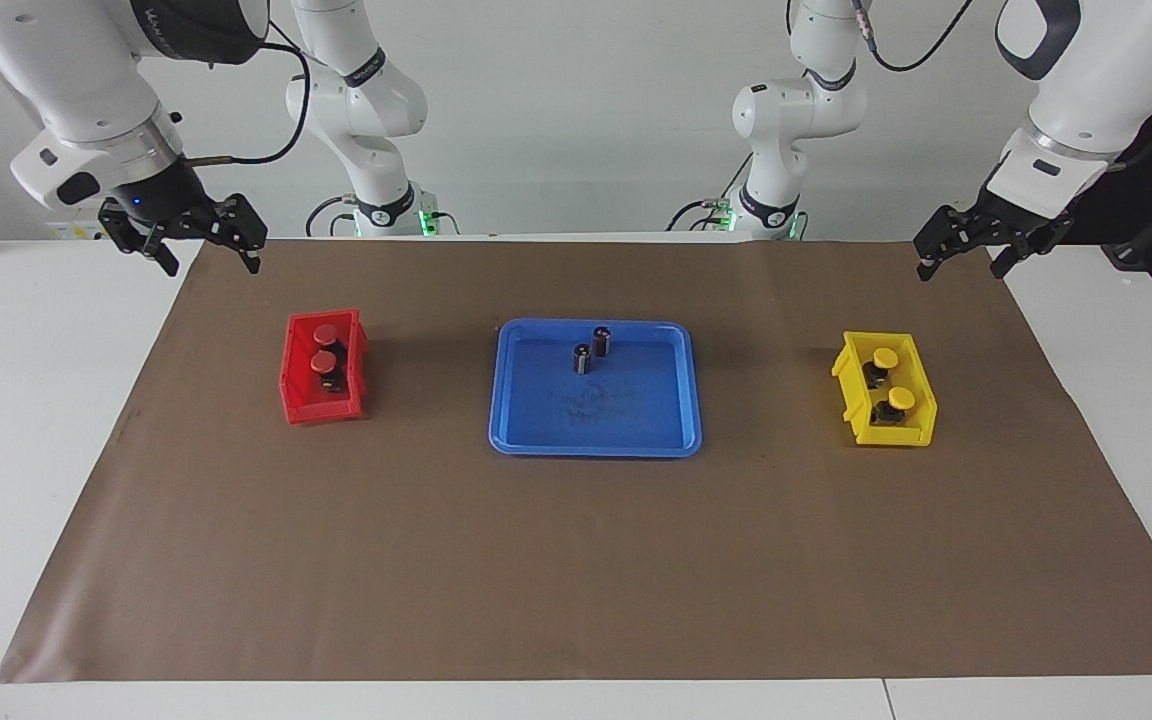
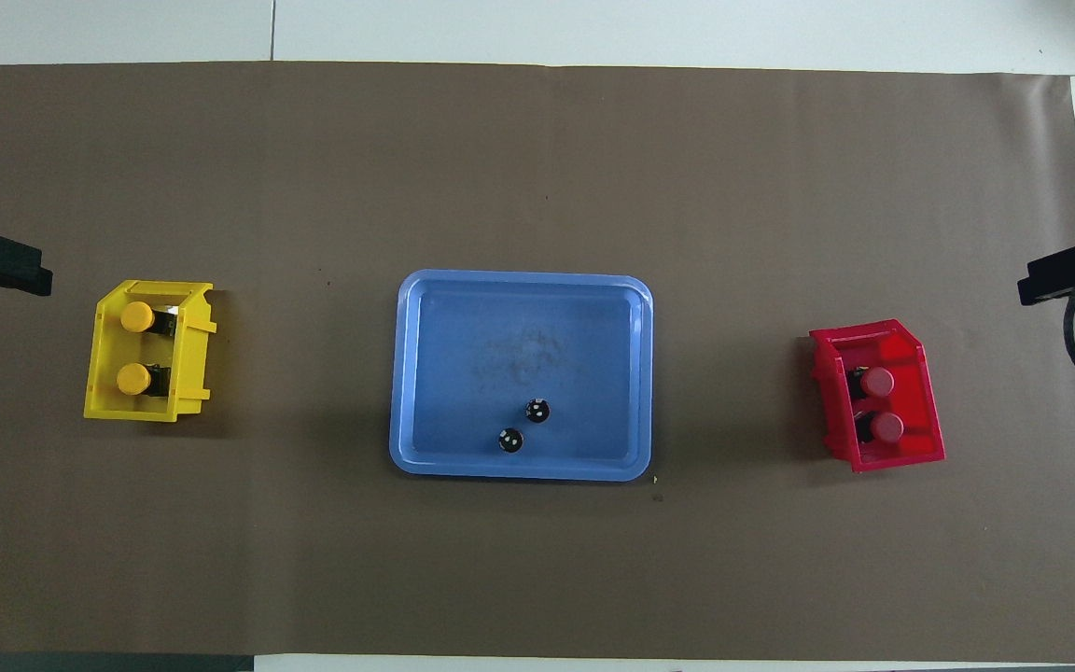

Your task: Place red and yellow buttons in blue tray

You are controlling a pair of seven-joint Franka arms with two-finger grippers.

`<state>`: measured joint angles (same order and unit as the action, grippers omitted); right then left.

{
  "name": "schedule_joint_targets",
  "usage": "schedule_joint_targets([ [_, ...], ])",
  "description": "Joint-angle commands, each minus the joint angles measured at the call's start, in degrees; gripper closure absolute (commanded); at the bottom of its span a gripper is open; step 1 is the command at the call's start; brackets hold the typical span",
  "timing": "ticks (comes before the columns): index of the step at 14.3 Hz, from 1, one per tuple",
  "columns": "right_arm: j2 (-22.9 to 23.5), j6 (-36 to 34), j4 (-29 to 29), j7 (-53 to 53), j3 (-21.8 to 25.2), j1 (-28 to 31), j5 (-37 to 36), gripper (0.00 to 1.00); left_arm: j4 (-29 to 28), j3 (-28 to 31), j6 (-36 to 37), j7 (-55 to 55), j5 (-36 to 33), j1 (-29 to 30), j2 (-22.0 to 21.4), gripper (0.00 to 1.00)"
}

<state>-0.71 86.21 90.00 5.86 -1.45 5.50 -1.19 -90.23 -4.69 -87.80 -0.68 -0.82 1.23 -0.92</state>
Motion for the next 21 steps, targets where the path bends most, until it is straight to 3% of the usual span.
schedule_joint_targets([
  [1, -0.9, -0.1, 1.0, -0.9, 0.0, 0.0, -0.7, 0.0, -0.7, 0.0, 0.5, -0.6, 0.6, 0.5, -0.7, 0.0],
  [13, -1.3, -1.5, 1.1, -0.5, 0.0, -0.2, -1.0, 0.0, -0.7, 0.1, 0.5, -0.6, 0.6, 0.5, -0.7, 0.0],
  [17, -2.8, 4.8, 6.7, -0.8, 0.0, -0.5, -0.6, 0.0, -0.6, 0.0, 0.5, -0.5, 0.6, 0.5, -0.7, 0.0],
  [21, -2.8, 15.5, 15.4, -2.0, -0.1, -2.1, 0.0, 0.0, -1.9, 0.1, -0.3, -0.5, 0.6, 0.5, -1.1, 0.0],
])
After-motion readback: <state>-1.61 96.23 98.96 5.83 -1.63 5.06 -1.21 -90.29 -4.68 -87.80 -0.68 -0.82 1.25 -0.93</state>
